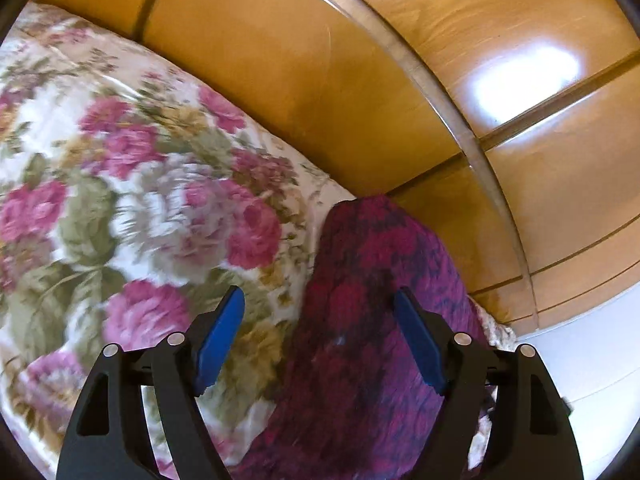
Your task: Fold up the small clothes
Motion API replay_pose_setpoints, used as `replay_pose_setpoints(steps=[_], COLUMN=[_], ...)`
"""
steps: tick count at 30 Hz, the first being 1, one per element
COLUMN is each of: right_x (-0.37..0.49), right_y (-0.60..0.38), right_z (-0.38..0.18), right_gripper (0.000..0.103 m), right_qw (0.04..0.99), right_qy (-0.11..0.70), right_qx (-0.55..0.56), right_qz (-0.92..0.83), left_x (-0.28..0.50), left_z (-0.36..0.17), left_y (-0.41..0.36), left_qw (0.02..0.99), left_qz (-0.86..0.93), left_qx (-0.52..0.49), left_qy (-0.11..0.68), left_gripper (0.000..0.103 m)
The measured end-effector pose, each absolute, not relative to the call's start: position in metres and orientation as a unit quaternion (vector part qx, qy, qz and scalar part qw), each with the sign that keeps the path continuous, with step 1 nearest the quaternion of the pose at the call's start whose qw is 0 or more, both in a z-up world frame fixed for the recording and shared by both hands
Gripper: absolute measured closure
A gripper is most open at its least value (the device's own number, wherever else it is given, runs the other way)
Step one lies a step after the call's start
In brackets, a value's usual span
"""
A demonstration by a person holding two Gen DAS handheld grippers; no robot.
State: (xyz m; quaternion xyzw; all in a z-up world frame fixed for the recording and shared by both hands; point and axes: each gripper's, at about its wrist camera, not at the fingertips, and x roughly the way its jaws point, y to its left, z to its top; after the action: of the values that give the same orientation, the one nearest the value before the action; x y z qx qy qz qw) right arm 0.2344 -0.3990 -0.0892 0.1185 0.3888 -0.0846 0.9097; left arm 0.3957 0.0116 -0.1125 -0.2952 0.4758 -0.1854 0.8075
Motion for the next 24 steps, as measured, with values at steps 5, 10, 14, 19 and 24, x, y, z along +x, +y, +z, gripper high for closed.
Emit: replay_pose_setpoints(steps=[5, 10, 14, 19, 24], right_x=[0.226, 0.222, 0.223, 0.224, 0.224], right_y=[-0.399, -0.394, -0.386, -0.387, -0.386], right_z=[-0.104, -0.110, -0.111, -0.112, -0.112], right_gripper=[0.041, 0.040, 0.039, 0.038, 0.038], right_qw=[0.917, 0.922, 0.923, 0.923, 0.924], right_qy=[0.380, 0.369, 0.368, 0.366, 0.365], right_qx=[0.094, 0.080, 0.059, 0.059, 0.057], right_qz=[-0.082, -0.088, -0.098, -0.098, -0.100], left_x=[0.396, 0.374, 0.373, 0.343, 0.326], left_z=[-0.098, -0.116, -0.115, -0.077, -0.065], left_y=[-0.026, -0.066, -0.060, -0.065, -0.090], left_qw=[0.846, 0.882, 0.887, 0.932, 0.937], left_qz=[-0.176, -0.114, -0.069, -0.047, -0.123], left_qx=[-0.198, -0.055, -0.074, -0.021, 0.022], left_qy=[0.462, 0.453, 0.450, 0.358, 0.325], left_gripper=[0.074, 0.072, 0.051, 0.051, 0.051])
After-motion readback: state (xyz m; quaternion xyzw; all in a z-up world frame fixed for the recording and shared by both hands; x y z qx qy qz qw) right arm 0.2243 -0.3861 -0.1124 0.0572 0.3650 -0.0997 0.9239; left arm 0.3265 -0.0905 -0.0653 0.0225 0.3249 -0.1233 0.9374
